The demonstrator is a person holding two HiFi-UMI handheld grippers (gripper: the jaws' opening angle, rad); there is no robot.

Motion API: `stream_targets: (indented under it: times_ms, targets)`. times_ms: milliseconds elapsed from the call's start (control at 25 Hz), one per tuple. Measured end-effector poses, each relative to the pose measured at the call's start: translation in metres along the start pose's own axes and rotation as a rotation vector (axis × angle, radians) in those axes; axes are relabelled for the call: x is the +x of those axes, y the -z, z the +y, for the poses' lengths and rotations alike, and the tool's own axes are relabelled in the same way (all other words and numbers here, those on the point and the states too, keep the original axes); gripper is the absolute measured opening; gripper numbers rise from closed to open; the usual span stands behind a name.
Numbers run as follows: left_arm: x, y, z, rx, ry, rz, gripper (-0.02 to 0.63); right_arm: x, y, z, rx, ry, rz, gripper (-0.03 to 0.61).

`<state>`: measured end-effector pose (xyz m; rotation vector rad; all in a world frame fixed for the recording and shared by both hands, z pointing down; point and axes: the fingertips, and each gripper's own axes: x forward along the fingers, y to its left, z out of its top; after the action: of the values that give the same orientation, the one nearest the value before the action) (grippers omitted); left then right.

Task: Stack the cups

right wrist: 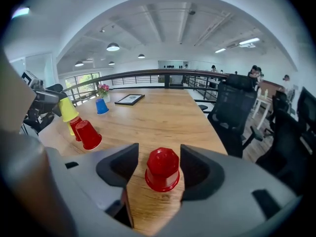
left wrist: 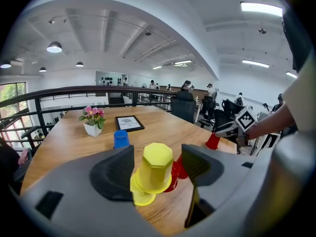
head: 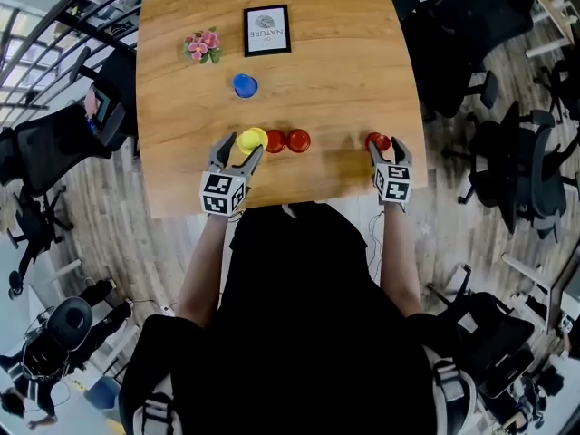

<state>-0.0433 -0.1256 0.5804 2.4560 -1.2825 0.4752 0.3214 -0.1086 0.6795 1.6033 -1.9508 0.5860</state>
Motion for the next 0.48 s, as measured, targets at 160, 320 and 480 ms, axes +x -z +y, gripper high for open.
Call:
stream_targets:
  times_ms: [160,320,480]
  targets:
    - [-0.003,0.008,0.0,0.007,-0.003,0.024,0.304,0.008,0.006,-0.002,0.008,0.017,0.018,0.276]
    - [-0.002,0.01,-0.003,0.016,-0.003,0.038,0.302,0.016,0.018,-0.004,0.008,0.029,0.063,0.273]
    - [-0.003,0.009,0.0,0.017,-0.005,0.04,0.304,0.02,0.021,-0.001,0.03,0.025,0.06,0.25]
